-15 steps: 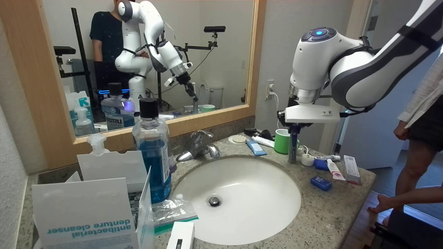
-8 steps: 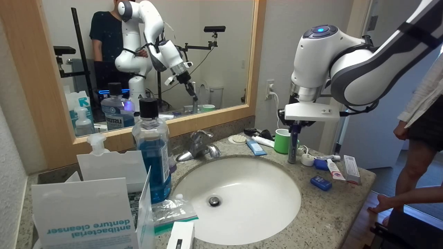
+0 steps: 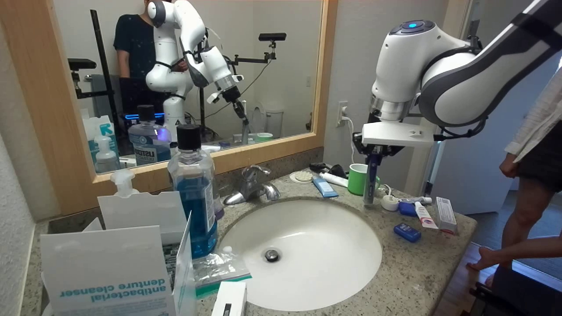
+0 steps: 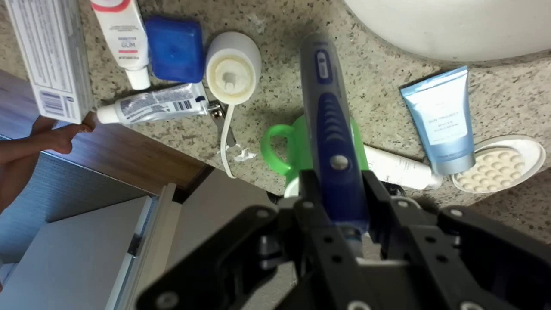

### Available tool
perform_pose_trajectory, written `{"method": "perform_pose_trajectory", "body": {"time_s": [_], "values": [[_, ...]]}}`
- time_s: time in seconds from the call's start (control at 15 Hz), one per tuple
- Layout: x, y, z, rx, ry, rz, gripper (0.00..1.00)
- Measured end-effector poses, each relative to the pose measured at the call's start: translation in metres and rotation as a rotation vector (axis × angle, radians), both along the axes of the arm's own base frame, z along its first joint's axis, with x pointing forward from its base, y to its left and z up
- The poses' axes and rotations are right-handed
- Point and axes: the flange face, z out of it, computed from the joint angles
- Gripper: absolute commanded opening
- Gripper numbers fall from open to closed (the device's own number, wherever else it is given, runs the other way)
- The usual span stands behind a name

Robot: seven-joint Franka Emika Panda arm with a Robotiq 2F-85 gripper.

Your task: Put the electric toothbrush to charge

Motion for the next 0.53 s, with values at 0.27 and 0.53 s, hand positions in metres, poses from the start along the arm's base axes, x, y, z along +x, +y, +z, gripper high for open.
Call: {"method": "perform_pose_trajectory", "body": {"time_s": [0.27,0.53], "values": [[-0.007,-0.001,0.015,-0.001,-0.019,-0.011,0.07],[-0.019,-0.005,0.027,0.005,-0.019,-0.017,0.07]]}}
